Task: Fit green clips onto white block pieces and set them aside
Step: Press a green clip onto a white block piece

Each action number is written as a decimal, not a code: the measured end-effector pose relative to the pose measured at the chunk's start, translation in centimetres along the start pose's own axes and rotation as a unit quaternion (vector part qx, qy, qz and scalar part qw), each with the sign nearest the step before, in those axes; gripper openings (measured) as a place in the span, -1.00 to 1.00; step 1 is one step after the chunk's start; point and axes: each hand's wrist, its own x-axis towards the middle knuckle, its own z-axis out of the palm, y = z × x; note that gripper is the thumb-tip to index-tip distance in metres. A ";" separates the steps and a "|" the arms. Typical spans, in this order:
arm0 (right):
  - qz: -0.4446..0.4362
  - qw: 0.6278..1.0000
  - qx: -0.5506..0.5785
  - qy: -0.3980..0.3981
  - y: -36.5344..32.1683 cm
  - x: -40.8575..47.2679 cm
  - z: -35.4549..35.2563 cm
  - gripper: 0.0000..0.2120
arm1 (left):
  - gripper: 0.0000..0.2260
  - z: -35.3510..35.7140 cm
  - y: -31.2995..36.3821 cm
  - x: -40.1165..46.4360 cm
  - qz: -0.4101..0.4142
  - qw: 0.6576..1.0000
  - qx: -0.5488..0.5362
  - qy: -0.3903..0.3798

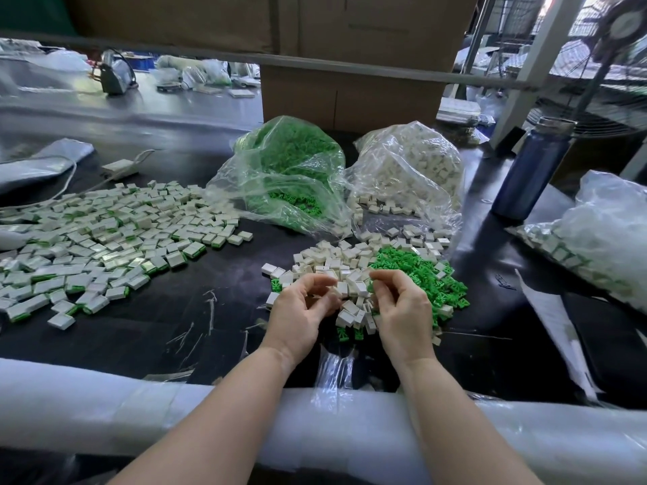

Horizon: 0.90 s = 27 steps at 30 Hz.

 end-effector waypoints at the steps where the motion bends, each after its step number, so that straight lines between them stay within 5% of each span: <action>1: 0.002 1.000 0.010 0.001 0.0 -0.1 -0.1 -0.85 | -0.84 -0.1 0.0 0.0 -0.005 1.000 -0.009 -0.001; 13: 0.010 0.997 0.066 -0.036 -0.8 -0.8 -0.3 -0.81 | -0.82 -0.2 0.1 -0.4 0.014 1.000 0.002 -0.016; 21: 0.014 0.986 0.095 -0.138 -1.1 -1.5 0.0 -0.70 | -0.90 -0.2 0.3 -0.3 0.000 0.998 -0.053 0.016; 27: 0.006 0.996 0.020 -0.085 -0.6 -1.2 0.4 -0.66 | -0.85 -0.2 0.3 -0.2 -0.012 0.998 -0.065 0.001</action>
